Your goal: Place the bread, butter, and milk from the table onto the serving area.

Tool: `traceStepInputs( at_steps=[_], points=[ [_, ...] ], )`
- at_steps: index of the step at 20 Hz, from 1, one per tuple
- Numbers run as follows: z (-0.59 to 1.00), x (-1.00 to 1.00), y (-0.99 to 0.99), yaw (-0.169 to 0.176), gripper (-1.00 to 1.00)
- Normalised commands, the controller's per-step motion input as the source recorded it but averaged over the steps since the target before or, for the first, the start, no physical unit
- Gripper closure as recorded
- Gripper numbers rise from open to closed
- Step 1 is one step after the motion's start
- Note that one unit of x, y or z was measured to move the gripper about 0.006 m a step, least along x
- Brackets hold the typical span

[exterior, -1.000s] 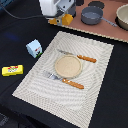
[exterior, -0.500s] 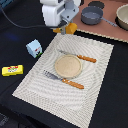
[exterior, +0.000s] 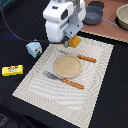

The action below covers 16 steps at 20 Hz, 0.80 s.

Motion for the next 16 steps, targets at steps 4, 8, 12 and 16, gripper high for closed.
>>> traceStepInputs(
  at_steps=[4, 8, 12, 16],
  points=[
    [0.05, 0.86, -0.47, -0.041, 1.0],
    [-0.04, 0.76, -0.37, -0.042, 1.0],
    [-0.17, 0.43, -0.08, -0.026, 1.0],
    [-0.17, 0.19, 0.0, -0.011, 1.0]
  ],
)
